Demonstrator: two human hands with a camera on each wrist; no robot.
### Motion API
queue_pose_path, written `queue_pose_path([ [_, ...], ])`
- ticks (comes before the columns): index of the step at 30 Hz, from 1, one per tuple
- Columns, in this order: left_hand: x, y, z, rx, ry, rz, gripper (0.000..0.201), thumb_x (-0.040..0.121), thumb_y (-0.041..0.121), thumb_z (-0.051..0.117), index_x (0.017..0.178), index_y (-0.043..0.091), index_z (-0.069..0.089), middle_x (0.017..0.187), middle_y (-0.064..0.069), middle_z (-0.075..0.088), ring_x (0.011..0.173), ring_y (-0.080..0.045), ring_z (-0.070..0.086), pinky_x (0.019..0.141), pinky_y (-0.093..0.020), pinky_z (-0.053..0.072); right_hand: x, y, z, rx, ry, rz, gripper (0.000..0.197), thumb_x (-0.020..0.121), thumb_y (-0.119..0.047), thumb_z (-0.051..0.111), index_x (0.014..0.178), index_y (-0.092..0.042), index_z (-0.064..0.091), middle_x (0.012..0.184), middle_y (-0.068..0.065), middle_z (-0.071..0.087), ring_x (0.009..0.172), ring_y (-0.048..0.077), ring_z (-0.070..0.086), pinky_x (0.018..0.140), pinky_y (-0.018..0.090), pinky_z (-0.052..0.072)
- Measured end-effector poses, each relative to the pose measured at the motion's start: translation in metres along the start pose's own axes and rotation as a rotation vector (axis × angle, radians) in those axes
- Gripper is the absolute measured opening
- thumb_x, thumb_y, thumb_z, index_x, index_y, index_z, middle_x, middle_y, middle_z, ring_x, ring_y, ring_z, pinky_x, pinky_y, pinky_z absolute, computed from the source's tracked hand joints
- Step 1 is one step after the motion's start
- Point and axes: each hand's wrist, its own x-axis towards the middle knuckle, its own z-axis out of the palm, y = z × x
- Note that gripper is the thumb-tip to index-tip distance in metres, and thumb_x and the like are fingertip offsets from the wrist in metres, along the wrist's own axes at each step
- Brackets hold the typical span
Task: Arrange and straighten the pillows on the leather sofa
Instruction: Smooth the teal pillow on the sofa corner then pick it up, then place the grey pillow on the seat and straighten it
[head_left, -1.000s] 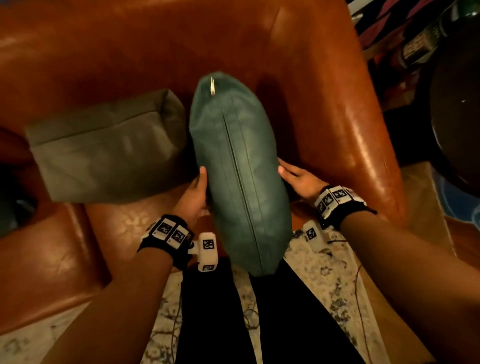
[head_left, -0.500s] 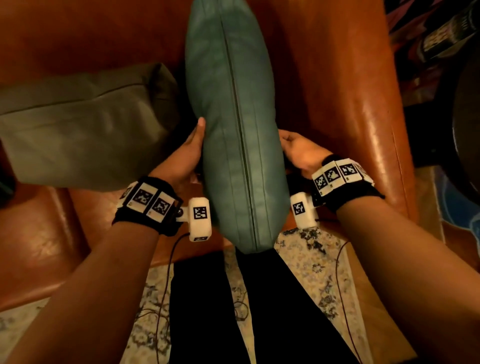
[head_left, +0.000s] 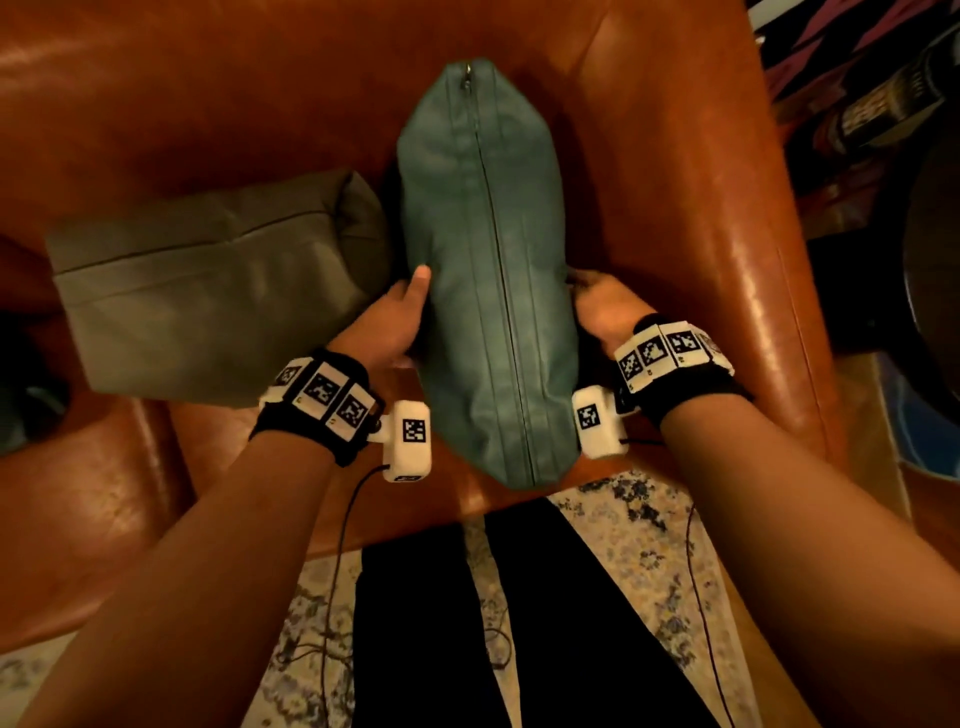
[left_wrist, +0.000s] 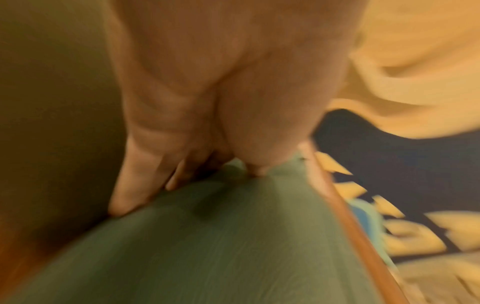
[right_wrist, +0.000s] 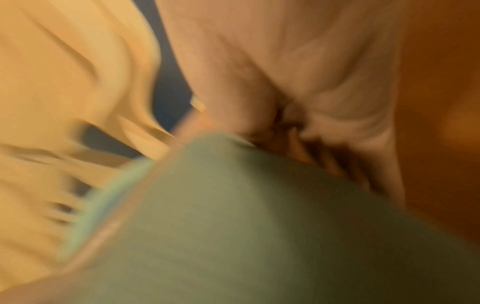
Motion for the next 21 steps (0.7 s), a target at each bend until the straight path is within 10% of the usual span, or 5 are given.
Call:
queue_pose_path([
  [4,-0.022,0.013,-0.009,0.511,0.434,0.642,0.020,0.095,0.029,0.061,0.100,0.011,0.069,0.100,-0.011,0.070,0.093,-0.029,0.066,0.087,-0.040,0.051,-0.037,-0.051,0.017,-0.026,0.348,-0.211,0.056,0.097,-0.009,0.044,0.152,-0.008,0.032,0.156,0.013,0.037,0.145,0.026,0.034,0.116,0.025,0.023],
  [7,-0.024,0.024,0.010,0.698,0.256,1.037,0.031,0.095,0.018,0.053,0.125,0.011,0.062,0.128,-0.012,0.063,0.122,-0.031,0.056,0.107,-0.042,0.041,-0.069,-0.076,0.067,-0.034,0.443,-0.432,0.061,0.095,-0.008,0.041,0.155,-0.013,0.027,0.161,0.017,0.026,0.150,0.031,0.020,0.123,0.039,0.015],
  [14,0.027,0.048,-0.017,1.429,0.016,0.820,0.062,0.096,0.069,0.014,0.153,0.053,-0.003,0.168,0.014,-0.009,0.154,-0.035,-0.012,0.109,-0.080,0.001,-0.095,0.035,0.139,-0.560,0.631,-0.125,0.063,0.101,-0.055,0.025,0.157,-0.036,0.005,0.167,0.003,0.007,0.154,0.028,0.006,0.120,0.061,0.008],
  [18,0.046,0.097,-0.034,1.500,0.089,0.875,0.062,0.094,0.073,0.028,0.151,0.052,0.017,0.168,0.003,-0.010,0.151,-0.044,-0.013,0.114,-0.075,0.002,-0.123,0.078,0.144,-0.324,0.699,0.258,0.084,0.087,-0.079,0.025,0.153,-0.044,-0.012,0.166,0.010,0.001,0.150,0.041,0.012,0.117,0.062,0.017],
  [21,0.051,0.134,-0.028,0.928,0.109,0.979,0.057,0.090,0.050,0.063,0.138,0.025,0.045,0.163,-0.017,0.015,0.148,-0.037,0.025,0.118,-0.040,0.024,-0.137,0.089,0.144,0.199,0.722,0.420,0.107,0.079,-0.076,0.055,0.156,-0.035,-0.007,0.157,0.025,0.022,0.137,0.046,0.036,0.111,0.051,0.033],
])
